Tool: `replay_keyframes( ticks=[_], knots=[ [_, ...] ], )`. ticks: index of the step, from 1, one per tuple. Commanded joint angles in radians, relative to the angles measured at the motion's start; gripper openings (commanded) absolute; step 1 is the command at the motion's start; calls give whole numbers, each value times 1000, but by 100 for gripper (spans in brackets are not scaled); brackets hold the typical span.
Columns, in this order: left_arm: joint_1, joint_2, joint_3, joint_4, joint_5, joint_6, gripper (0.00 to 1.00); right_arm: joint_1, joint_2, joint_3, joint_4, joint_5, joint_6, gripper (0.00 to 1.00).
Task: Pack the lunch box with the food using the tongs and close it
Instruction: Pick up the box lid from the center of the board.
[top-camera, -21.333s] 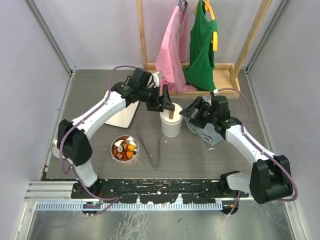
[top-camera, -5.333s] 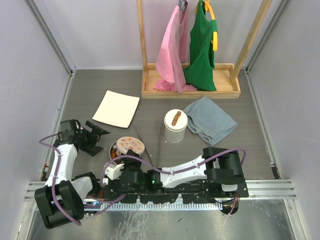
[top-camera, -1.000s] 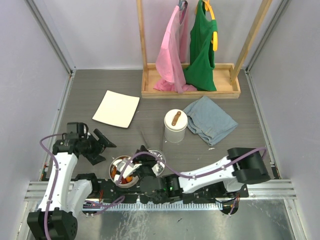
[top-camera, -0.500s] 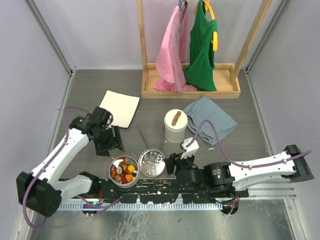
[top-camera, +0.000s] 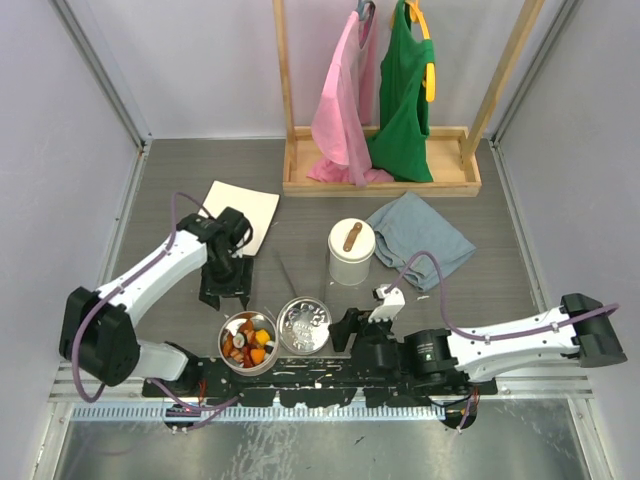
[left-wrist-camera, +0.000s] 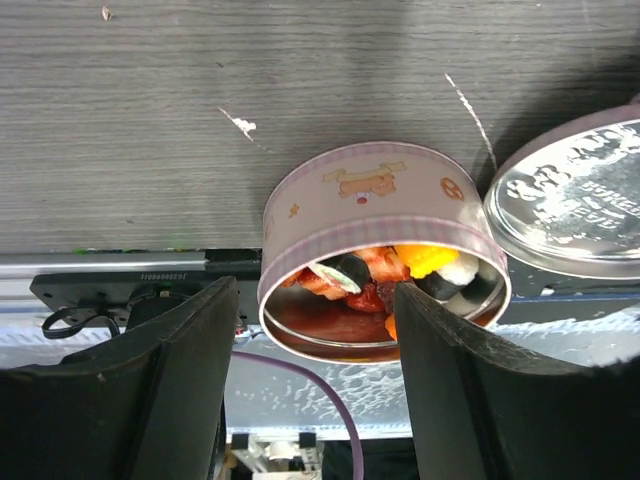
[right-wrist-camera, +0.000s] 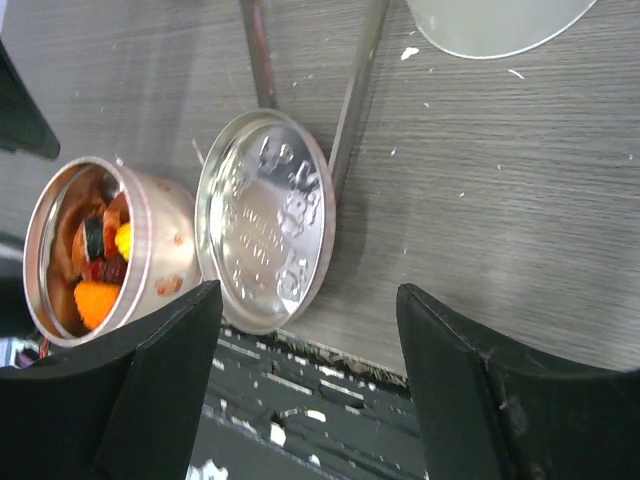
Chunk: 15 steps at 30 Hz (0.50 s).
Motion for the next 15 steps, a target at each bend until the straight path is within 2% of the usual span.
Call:
replay_keyframes(
  ticks=[1,4,7,15],
  knots=[
    [-14,65,13,40,-23,45,64,-119,67,-12,151,-69,120,75],
    [-18,107,18,65,-36,50,60,-240,101,-73,348,-274,38,72],
    [-18,122,11,96,-21,54,58,-281,146,-124,504,-342,42,70],
    [-19,91,14,94,30,79,56,-288,252,-103,547,-368,38,70]
  ],
)
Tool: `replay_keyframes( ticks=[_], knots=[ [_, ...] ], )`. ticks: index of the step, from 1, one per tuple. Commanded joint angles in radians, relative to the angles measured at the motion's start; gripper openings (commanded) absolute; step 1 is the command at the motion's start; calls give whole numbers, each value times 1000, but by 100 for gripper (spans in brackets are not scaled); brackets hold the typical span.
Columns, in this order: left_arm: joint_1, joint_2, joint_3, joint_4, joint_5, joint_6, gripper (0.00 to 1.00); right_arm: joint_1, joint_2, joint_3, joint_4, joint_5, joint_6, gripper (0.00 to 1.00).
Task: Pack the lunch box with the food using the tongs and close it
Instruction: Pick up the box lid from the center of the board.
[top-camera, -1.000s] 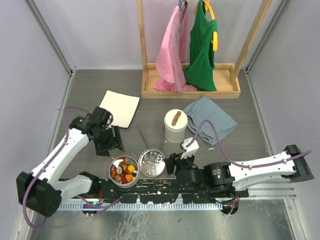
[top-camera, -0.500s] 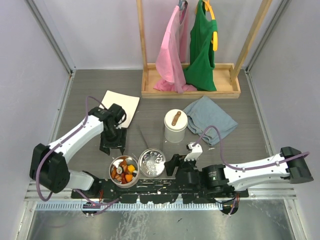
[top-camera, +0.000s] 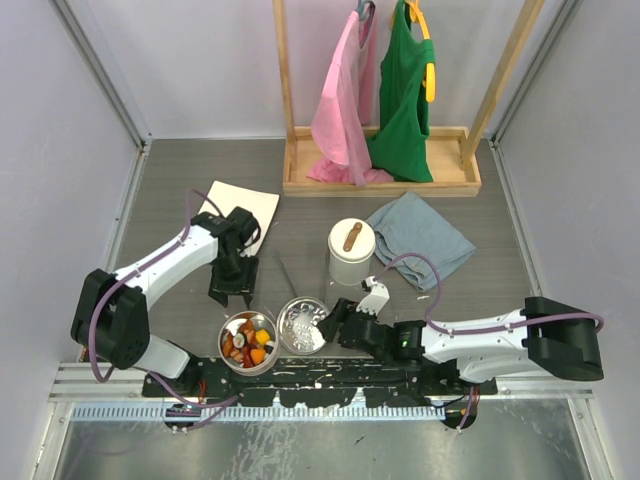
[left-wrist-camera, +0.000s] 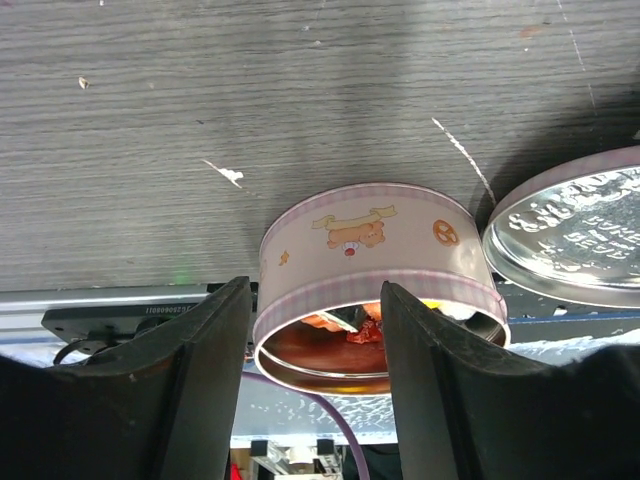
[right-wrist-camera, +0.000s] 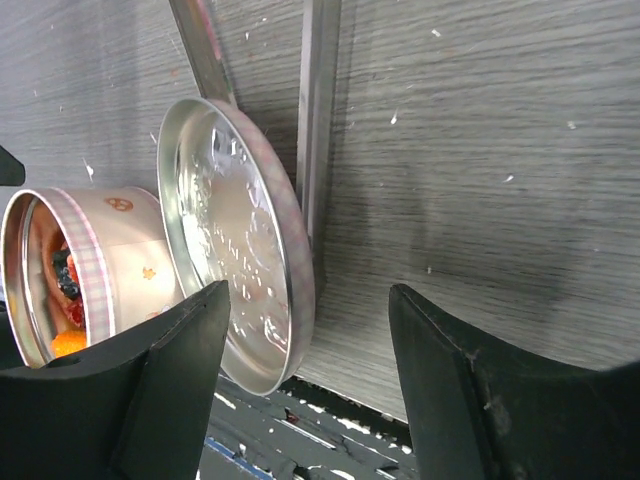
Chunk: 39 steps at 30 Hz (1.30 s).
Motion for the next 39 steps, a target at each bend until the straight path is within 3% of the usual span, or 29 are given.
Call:
replay_keyframes(
  ticks=[1,10,13,22,29,39],
  knots=[
    [-4,-51,19,7,39,29,57,-6,20,28,104,-23,3,70],
    [-5,-163,26,-53,94,76,60,-21,26,15,109,-15,11,70],
    [-21,-123,11,-61,122,70,59,-27,24,12,109,-14,11,70],
    [-97,-5,25,-80,-46,19,59,-43,15,8,129,-28,-4,70],
    [-105,40,48,-19,-41,13,55,-76,50,1,181,-69,-15,67],
    [-105,102,46,81,-79,-59,45,-117,115,16,208,-100,-35,45]
  ],
)
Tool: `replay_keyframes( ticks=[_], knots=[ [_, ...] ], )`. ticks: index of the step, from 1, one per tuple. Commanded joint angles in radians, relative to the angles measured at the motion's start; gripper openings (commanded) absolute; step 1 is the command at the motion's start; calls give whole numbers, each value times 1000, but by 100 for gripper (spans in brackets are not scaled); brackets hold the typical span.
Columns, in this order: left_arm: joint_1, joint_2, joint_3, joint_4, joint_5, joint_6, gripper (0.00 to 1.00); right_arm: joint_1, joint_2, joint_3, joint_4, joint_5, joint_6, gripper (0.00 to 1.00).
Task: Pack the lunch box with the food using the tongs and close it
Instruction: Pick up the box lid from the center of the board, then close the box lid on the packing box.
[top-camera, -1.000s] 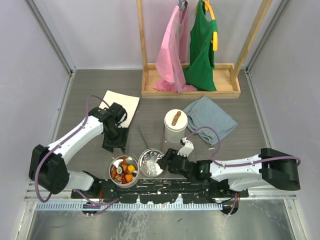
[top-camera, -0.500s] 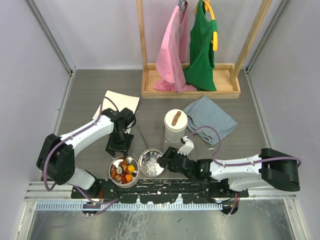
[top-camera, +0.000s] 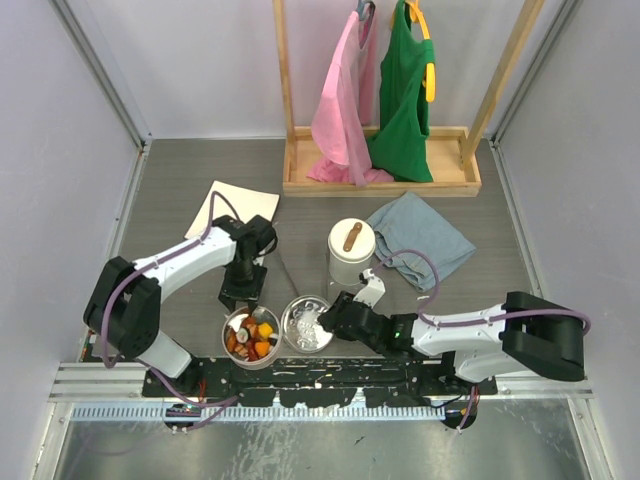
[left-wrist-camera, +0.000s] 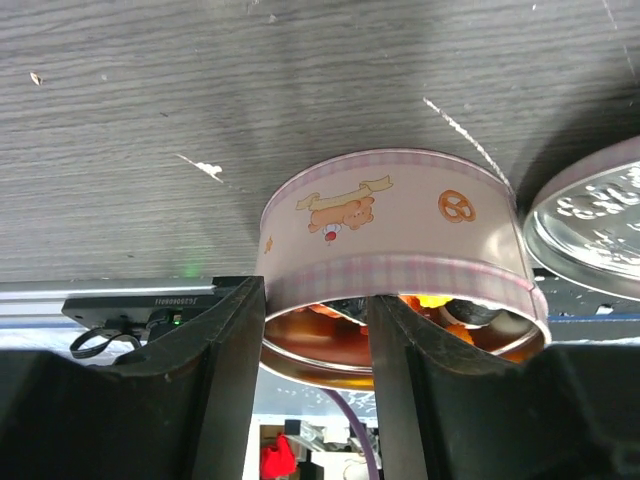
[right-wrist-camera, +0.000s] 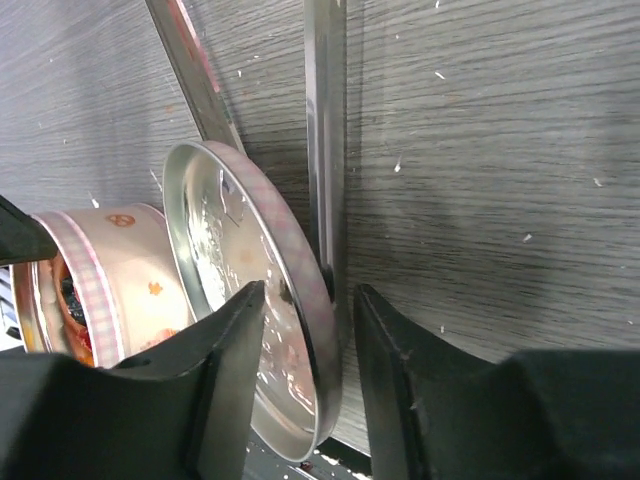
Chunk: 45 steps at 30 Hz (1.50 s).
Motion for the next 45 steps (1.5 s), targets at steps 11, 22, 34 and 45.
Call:
replay_keyframes(
  ticks=[11,22,34,45],
  knots=[
    [37,63,109,119,-179,-115,41,-9,-123,-33,14,45,-56,17],
    [115,29,116,202,-159,-177,45,-10,-294,-13,-19,63,-272,2],
    [265,-406,-1,260,-11,-300,86,-5,-366,135,-4,-19,-904,2],
    [425,-730,-536,788,672,-966,96,104,-252,124,379,25,-1753,2]
  ],
)
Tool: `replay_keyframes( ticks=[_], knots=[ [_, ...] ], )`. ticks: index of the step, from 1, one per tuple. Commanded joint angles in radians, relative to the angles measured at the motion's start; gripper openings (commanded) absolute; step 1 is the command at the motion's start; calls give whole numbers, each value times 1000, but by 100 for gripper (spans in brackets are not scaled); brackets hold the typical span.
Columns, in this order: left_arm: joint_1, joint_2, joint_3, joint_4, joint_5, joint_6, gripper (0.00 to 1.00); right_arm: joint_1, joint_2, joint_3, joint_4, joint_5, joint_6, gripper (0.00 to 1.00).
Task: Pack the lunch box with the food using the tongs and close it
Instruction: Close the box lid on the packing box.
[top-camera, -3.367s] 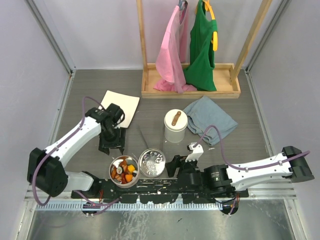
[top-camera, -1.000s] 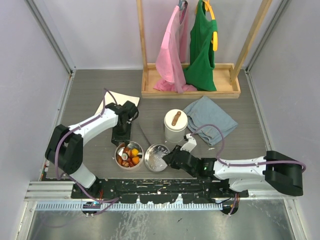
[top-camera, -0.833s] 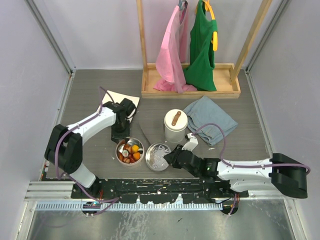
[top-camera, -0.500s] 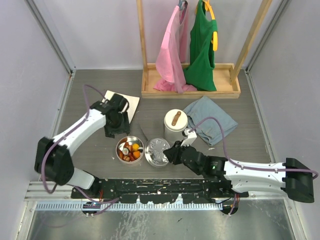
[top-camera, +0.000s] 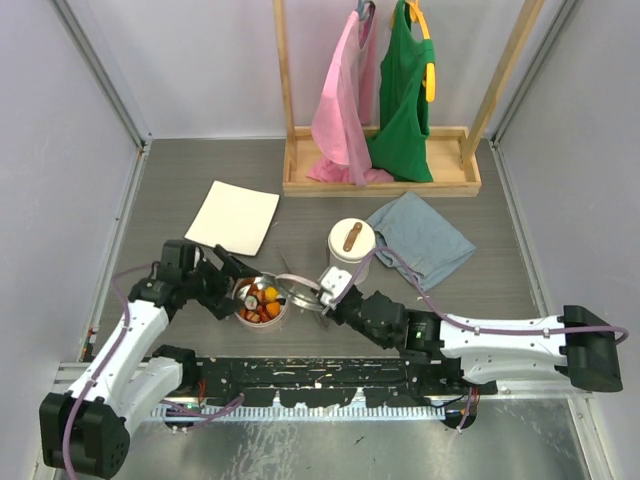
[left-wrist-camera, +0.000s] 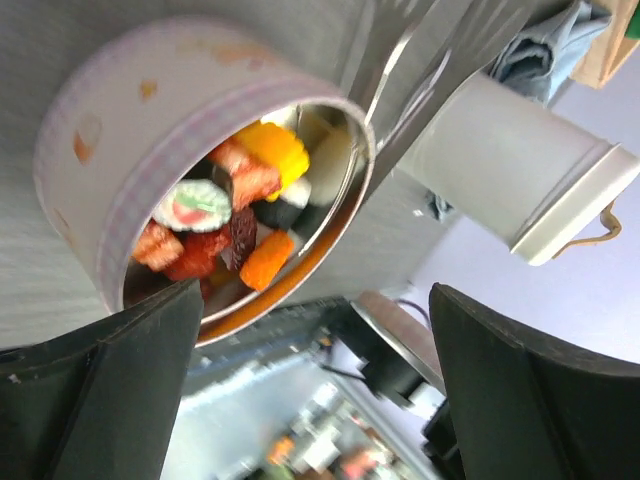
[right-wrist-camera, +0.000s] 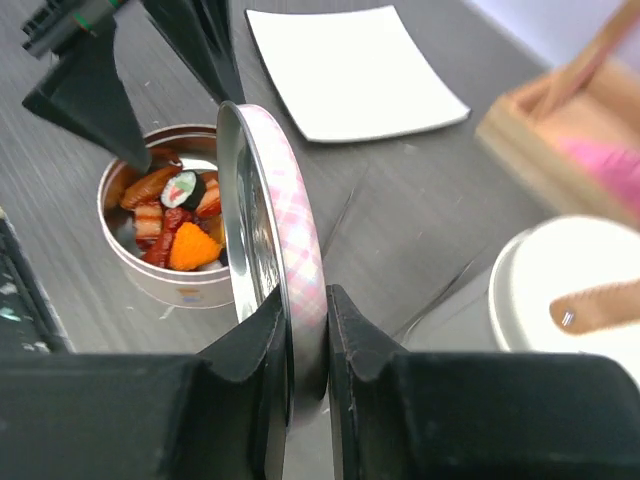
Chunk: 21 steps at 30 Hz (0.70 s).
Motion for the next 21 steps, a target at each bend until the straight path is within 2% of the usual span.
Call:
replay_keyframes(
  ticks=[1,5,7,10,15,21],
  knots=[
    [8,-51,-125,325,293,-377,96,58,57,-6,313,33,-510,2],
    [7,-120,-122,322,280,-451,97,103,135,-43,509,33,-806,1],
    [7,-141,-120,325,275,-485,98,117,172,-56,578,27,-895,1],
    [7,-157,-123,300,269,-511,98,137,216,-79,698,37,-980,2],
    [7,-203,-193,373,287,-633,97,162,282,-85,836,60,-1059,3],
    [7,-278,-203,392,277,-700,90,204,427,-76,1046,81,-1206,4]
  ],
)
